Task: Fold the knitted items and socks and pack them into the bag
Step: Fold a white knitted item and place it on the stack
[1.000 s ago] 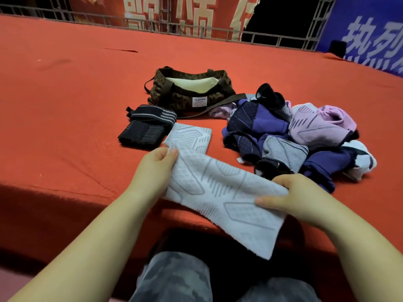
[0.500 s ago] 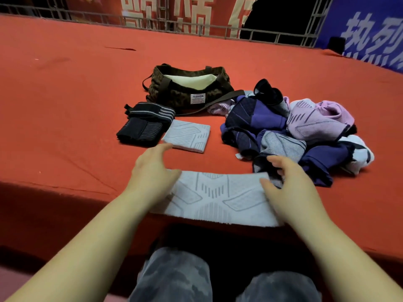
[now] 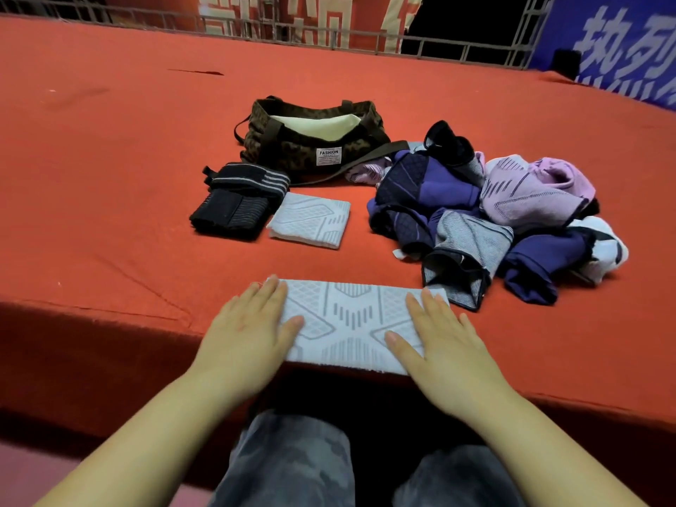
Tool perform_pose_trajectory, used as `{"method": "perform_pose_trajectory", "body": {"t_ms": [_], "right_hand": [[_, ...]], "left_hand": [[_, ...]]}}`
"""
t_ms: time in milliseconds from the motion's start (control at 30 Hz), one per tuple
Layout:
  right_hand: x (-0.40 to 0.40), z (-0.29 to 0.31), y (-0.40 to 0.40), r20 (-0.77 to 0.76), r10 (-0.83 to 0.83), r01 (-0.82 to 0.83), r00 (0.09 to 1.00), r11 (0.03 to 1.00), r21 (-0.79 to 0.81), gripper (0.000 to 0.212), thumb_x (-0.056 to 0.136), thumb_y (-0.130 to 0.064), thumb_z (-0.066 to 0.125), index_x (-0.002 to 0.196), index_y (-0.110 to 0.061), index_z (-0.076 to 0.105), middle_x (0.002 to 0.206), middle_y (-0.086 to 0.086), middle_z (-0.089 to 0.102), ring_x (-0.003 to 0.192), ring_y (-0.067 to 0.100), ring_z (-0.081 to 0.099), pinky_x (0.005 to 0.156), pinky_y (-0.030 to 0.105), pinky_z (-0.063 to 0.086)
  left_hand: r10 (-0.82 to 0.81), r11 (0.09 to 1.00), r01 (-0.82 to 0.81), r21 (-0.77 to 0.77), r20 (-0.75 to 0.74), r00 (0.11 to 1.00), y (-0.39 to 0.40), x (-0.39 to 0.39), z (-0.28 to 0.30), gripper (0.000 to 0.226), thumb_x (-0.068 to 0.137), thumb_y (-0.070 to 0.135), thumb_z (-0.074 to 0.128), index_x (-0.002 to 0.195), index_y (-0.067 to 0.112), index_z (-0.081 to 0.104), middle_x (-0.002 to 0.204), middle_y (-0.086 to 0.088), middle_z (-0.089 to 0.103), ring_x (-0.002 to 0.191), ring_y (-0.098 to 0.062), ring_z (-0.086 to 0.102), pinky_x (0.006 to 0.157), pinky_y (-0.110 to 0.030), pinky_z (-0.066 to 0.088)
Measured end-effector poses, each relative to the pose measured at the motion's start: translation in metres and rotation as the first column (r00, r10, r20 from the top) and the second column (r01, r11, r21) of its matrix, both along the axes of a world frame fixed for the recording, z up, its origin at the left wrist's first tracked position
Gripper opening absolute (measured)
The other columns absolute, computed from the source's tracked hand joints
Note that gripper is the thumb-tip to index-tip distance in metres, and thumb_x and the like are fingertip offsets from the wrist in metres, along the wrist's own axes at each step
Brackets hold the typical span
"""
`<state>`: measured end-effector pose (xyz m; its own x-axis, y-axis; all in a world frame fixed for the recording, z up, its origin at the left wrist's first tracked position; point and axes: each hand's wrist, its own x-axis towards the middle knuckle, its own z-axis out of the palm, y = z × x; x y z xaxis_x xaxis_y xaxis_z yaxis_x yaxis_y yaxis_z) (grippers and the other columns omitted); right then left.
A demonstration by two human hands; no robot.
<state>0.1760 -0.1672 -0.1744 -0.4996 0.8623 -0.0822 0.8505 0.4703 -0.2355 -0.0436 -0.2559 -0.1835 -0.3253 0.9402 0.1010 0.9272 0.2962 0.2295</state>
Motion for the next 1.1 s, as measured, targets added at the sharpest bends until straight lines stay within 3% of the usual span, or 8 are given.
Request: {"method": "perform_pose_trajectory", "body": {"t_ms": [100, 200, 333, 500, 600, 767, 967, 1100], "right_hand": [[-0.001, 0.002, -0.003, -0.156, -0.101, 0.105, 0.983, 0.994, 0.016, 0.077, 0.09, -0.056, 0.043, 0.151, -0.02, 0.013, 0.16, 0.003, 0.002, 0.146, 0.016, 0.003, 0.118, 0.032, 0.006], [0.008, 0.01, -0.005, -0.283, -0.325, 0.361, 0.902, 0.929, 0.084, 0.073, 0.08, -0.052, 0.061, 0.142, -0.023, 0.034, 0.139, 0.005, 0.045, 0.128, 0.027, 0.04, 0.103, 0.038, 0.03], [0.017, 0.022, -0.002, -0.145, -0.44, 0.438, 0.886, 0.898, -0.043, 0.071, 0.075, -0.053, 0.066, 0.132, -0.021, 0.041, 0.121, 0.001, 0.06, 0.116, 0.025, 0.053, 0.095, 0.037, 0.035], [0.018, 0.029, 0.008, -0.458, -0.474, 0.339, 0.752, 0.874, -0.349, 0.024, 0.074, -0.015, 0.075, 0.096, -0.012, 0.067, 0.083, 0.001, 0.071, 0.078, 0.02, 0.066, 0.071, 0.031, 0.05], [0.02, 0.036, 0.009, -0.667, -0.494, 0.254, 0.558, 0.867, -0.429, 0.012, 0.078, 0.0, 0.065, 0.079, -0.011, 0.071, 0.07, 0.004, 0.072, 0.061, 0.016, 0.063, 0.061, 0.028, 0.049], [0.014, 0.053, 0.007, -0.808, -0.478, 0.097, 0.345, 0.874, -0.476, 0.032, 0.081, 0.004, 0.056, 0.068, -0.019, 0.075, 0.079, 0.007, 0.074, 0.075, 0.02, 0.066, 0.076, 0.034, 0.051], [-0.015, 0.055, 0.005, -0.777, -0.437, 0.061, 0.454, 0.885, -0.462, 0.028, 0.077, -0.016, 0.07, 0.105, -0.014, 0.069, 0.082, 0.018, 0.069, 0.068, 0.016, 0.055, 0.067, 0.03, 0.045], [-0.06, 0.042, -0.006, -0.711, -0.325, 0.102, 0.623, 0.936, -0.338, 0.034, 0.079, -0.014, 0.066, 0.113, -0.017, 0.064, 0.048, -0.008, 0.058, 0.055, 0.006, 0.058, 0.076, 0.036, 0.055]], "left_hand": [[0.121, 0.973, -0.143, 0.18, 0.128, 0.984, -0.007, -0.012, 0.009, 0.067, 0.085, 0.047, 0.049, 0.142, 0.014, 0.041, 0.137, -0.009, 0.05, 0.126, -0.029, 0.044, 0.105, -0.039, 0.032], [0.156, 0.948, -0.191, 0.253, 0.153, 0.976, -0.011, -0.015, 0.015, 0.061, 0.079, 0.025, 0.069, 0.135, 0.017, 0.047, 0.12, -0.008, 0.056, 0.112, -0.032, 0.051, 0.096, -0.042, 0.037], [-0.153, 0.919, 0.144, 0.366, -0.005, 0.988, -0.004, 0.013, 0.017, 0.04, 0.073, 0.028, 0.054, 0.11, 0.017, 0.065, 0.1, -0.003, 0.063, 0.091, -0.029, 0.06, 0.084, -0.036, 0.044], [-0.442, 0.877, 0.443, 0.183, -0.051, 0.896, 0.019, 0.068, 0.006, 0.046, 0.077, 0.045, 0.043, 0.102, 0.019, 0.072, 0.097, -0.001, 0.069, 0.084, -0.024, 0.066, 0.075, -0.036, 0.054], [-0.468, 0.871, 0.469, 0.144, -0.046, 0.883, 0.031, 0.085, -0.001, 0.06, 0.083, 0.049, 0.032, 0.118, 0.014, 0.066, 0.121, -0.009, 0.065, 0.106, -0.027, 0.064, 0.09, -0.041, 0.05], [-0.522, 0.852, 0.523, -0.006, 0.067, 0.85, 0.044, 0.103, 0.006, 0.09, 0.074, 0.06, -0.005, 0.151, 0.019, 0.019, 0.158, -0.003, 0.016, 0.145, -0.018, 0.016, 0.118, -0.03, 0.008], [-0.325, 0.916, 0.272, 0.296, 0.148, 0.934, 0.026, 0.046, 0.013, 0.062, 0.079, 0.053, 0.029, 0.121, 0.023, 0.063, 0.117, 0.001, 0.066, 0.113, -0.023, 0.056, 0.099, -0.028, 0.032], [0.03, 0.955, -0.091, 0.283, 0.211, 0.977, 0.014, 0.001, 0.007, 0.017, 0.082, 0.039, 0.058, 0.091, 0.03, 0.07, 0.087, 0.006, 0.061, 0.092, -0.024, 0.054, 0.085, -0.033, 0.038]]}}
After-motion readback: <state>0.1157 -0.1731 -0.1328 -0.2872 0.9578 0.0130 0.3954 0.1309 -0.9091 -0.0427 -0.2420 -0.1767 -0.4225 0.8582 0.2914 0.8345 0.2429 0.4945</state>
